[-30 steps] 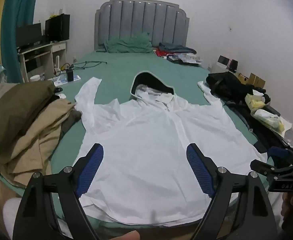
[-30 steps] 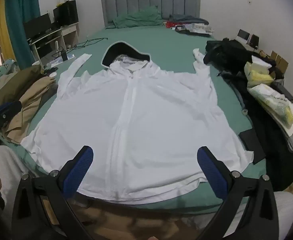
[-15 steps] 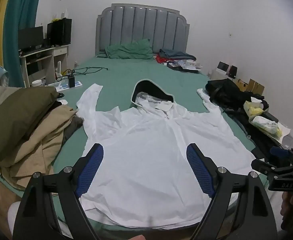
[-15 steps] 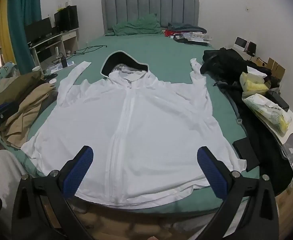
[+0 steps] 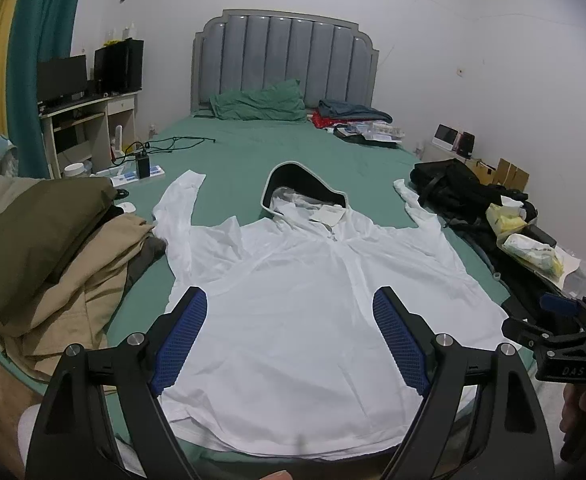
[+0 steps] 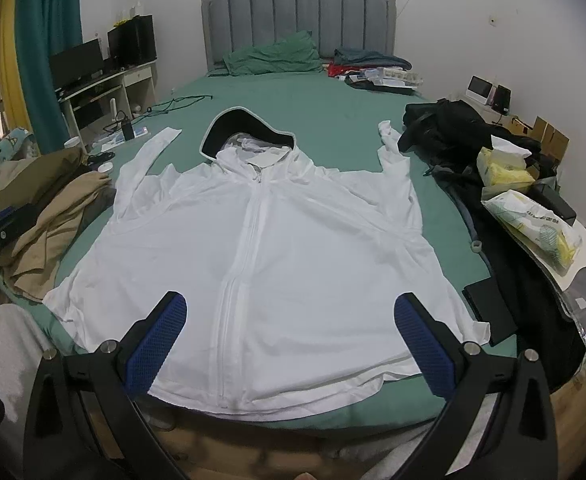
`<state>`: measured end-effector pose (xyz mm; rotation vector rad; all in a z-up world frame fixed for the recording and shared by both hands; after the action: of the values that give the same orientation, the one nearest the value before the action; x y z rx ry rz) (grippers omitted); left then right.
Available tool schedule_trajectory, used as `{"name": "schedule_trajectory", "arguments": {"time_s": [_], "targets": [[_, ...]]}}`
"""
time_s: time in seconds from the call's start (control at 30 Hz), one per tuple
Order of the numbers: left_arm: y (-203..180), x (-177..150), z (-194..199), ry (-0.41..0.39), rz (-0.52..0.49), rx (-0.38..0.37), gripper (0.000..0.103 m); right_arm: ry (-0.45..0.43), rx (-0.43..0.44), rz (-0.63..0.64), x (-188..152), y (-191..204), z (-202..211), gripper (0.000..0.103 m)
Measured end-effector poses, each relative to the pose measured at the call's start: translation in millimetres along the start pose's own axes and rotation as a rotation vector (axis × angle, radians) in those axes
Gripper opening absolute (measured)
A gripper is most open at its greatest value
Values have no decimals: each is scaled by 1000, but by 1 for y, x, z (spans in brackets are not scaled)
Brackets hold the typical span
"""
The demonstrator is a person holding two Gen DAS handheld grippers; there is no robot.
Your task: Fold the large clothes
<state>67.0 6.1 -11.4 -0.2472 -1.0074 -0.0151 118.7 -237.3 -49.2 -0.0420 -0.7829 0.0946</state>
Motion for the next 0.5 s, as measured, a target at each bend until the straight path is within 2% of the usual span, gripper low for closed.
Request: {"name": "schedule_trajectory", "arguments": {"time_s": [0.5], "targets": [[-8,4,2,-1,-6,0,87,-2,-2,2,-2,1,1,102]]}}
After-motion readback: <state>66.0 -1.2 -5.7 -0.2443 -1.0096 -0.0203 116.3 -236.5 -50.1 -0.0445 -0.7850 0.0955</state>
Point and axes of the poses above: each gripper's, at about its wrist camera, not at the fingertips, and z roughly against the way its jaws point, y to its left, x to its top, the point moved 8 cm from there along -z, roughly the way its jaws point, and after that the axes turned 11 degrees about -x, right-handed, at the moved point
